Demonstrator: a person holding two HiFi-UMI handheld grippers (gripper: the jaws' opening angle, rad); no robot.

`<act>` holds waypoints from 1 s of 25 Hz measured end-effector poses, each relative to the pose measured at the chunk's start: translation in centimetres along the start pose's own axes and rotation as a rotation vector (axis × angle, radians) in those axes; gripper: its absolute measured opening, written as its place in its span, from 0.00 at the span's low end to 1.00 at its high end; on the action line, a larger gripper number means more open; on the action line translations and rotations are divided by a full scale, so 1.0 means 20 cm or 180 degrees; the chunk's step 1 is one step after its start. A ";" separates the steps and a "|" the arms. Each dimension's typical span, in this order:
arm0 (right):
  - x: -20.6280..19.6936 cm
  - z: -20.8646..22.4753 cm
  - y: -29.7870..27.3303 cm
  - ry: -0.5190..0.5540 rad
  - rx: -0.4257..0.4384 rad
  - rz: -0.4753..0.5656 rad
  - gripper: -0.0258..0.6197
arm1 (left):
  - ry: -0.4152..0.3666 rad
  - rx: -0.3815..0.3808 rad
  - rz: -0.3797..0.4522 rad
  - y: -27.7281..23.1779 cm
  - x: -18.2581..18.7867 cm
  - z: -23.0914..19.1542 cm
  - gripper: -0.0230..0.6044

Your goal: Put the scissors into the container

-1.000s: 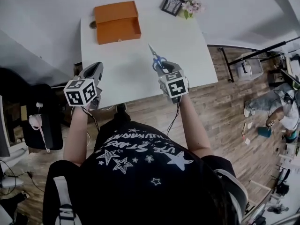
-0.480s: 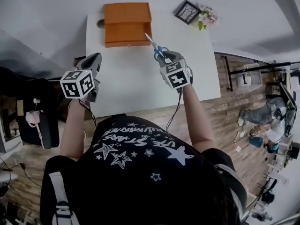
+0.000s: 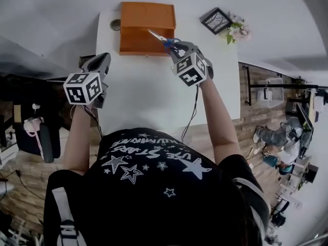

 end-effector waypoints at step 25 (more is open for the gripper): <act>0.14 -0.02 -0.75 0.1030 0.0717 -0.0489 0.19 | 0.0081 0.0049 -0.0198 -0.32 -0.04 -0.32 0.07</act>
Point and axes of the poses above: the fingertips, and each gripper's own axes: y backward along the fingers, z to its right, x out of its top, the point moved 7 cm from there along y, backward along the fingers, and after that the axes turned 3 degrees about -y, right-handed, at the moved point
